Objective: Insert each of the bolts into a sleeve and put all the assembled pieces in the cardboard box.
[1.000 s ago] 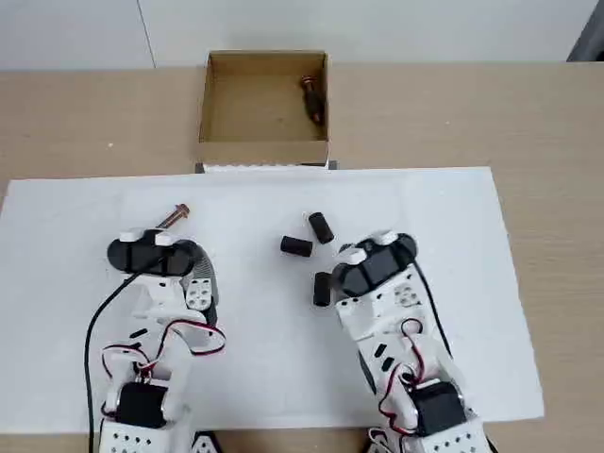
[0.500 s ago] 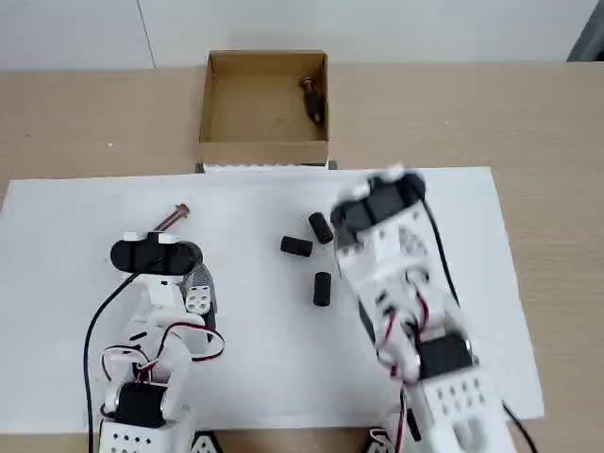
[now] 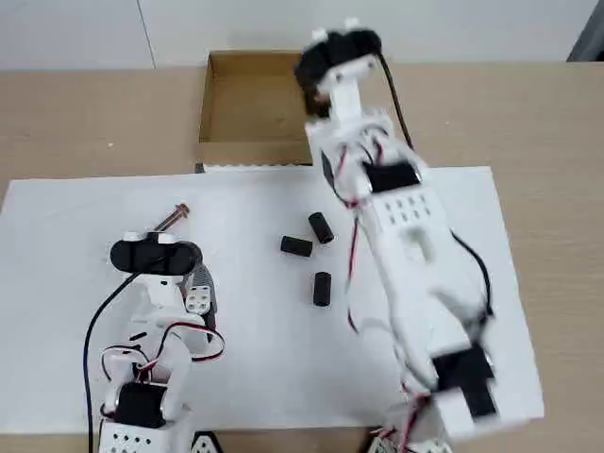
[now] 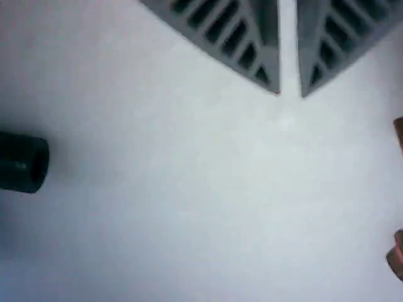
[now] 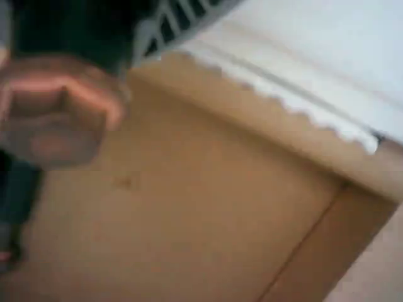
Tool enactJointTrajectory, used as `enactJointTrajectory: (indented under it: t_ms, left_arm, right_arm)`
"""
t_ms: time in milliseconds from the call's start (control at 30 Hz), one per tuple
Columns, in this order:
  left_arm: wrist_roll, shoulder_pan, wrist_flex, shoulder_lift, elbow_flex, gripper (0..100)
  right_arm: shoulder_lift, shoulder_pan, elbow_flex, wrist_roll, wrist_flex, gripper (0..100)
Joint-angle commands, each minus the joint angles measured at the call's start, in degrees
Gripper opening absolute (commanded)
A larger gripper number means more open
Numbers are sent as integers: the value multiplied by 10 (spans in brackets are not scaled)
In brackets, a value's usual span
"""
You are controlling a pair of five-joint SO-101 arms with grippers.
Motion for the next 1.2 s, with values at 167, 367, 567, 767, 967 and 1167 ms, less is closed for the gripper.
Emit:
enactJointTrajectory:
  t_ms: [167, 367, 567, 767, 967, 1167]
  left_arm:
    - [-3, -4, 1, -6, -2, 6]
    - [-3, -4, 1, -6, -2, 6]
    - [-3, -4, 1, -6, -2, 6]
    - [-3, -4, 1, -6, -2, 6]
    - [-3, -4, 1, -6, -2, 6]
    - [-3, -4, 1, -6, -2, 6]
  right_arm:
    - [228, -6, -281, 98, -20, 3]
    - [339, -18, -369, 171, -21, 3]
    - [393, -22, -405, 196, -15, 26]
    - [394, -21, -409, 194, -2, 162]
    - [393, -22, -426, 193, 1, 115]
    - [393, -23, -479, 194, 65, 23]
